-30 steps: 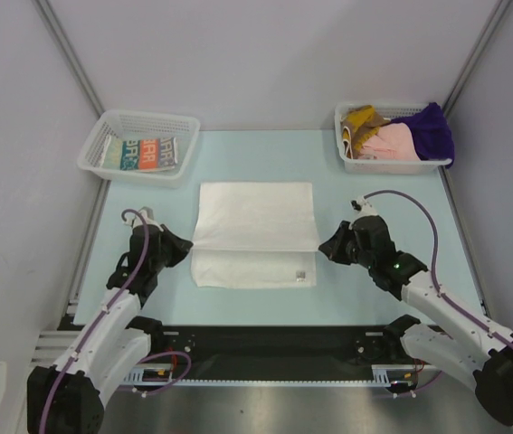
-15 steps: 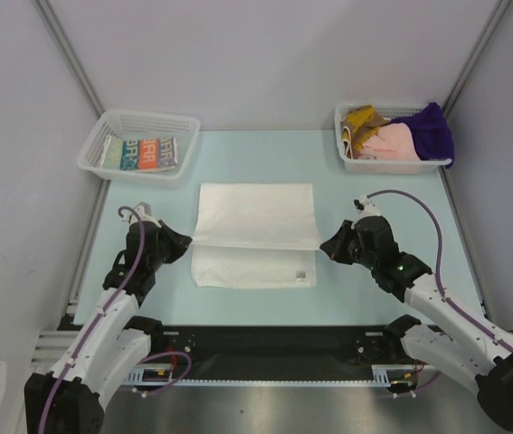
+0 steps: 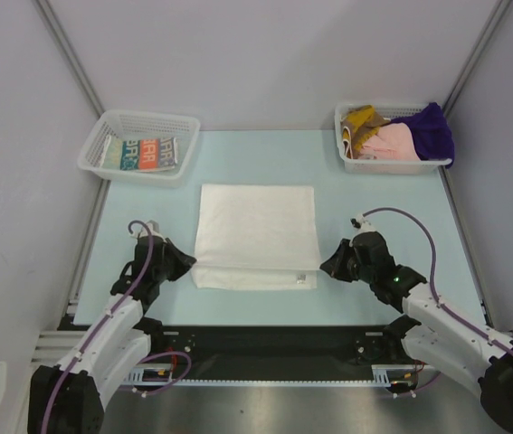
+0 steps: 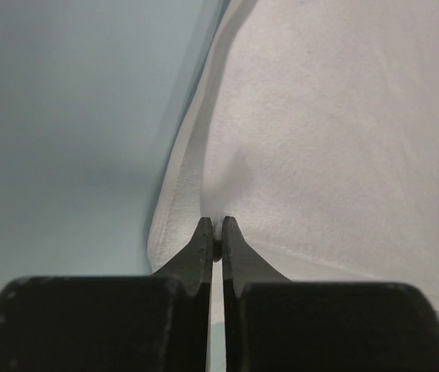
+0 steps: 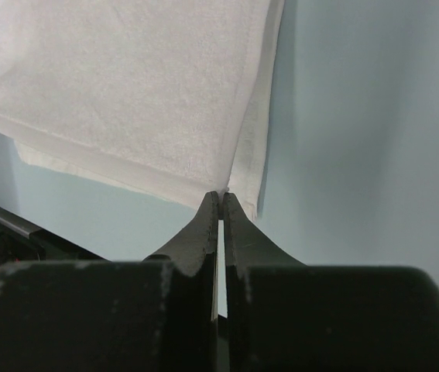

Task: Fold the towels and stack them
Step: Fold the towel

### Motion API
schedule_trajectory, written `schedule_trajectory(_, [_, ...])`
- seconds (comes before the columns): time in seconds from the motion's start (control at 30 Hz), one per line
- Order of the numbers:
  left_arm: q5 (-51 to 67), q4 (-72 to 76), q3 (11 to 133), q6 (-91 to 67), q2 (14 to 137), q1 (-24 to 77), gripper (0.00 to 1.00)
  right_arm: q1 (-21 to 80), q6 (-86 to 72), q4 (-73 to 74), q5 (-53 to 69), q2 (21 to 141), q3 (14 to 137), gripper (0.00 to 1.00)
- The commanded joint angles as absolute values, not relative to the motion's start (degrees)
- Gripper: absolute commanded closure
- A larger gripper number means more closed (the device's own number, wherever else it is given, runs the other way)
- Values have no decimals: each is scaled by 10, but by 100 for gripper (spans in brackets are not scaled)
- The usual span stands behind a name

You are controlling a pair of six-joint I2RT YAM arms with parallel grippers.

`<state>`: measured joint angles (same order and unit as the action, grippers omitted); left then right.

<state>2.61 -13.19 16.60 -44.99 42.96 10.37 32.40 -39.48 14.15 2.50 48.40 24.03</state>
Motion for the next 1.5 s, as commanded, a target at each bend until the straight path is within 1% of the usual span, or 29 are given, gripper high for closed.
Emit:
schedule_trajectory(0.0, [-26,-114,151,-445,432,96,97,319,-395,161,-13,476,222,100])
schedule_trajectory(0.23, [-24,-113,135,-441,437,96,96,320,-399,158,-5,471,202,100])
schedule_trajectory(0.37, [-22,-100,125,-444,449,96,96,330,-403,146,9,482,189,100])
schedule_trajectory(0.67, [-12,-75,112,-455,476,96,94,369,-417,94,4,548,175,100])
schedule_trajectory(0.83, [-11,-64,116,-456,490,96,95,380,-417,103,0,540,178,100])
schedule_trajectory(0.93, [-10,-72,141,-450,499,96,98,379,-403,135,-25,536,212,100])
schedule_trajectory(1.0, [-11,-82,175,-447,507,96,99,374,-383,165,-32,539,257,100])
schedule_trajectory(1.2, [-10,-115,276,-428,540,96,100,312,-336,210,-6,555,366,100])
schedule_trajectory(1.47, [-6,-145,390,-425,555,96,99,240,-302,244,34,577,479,100])
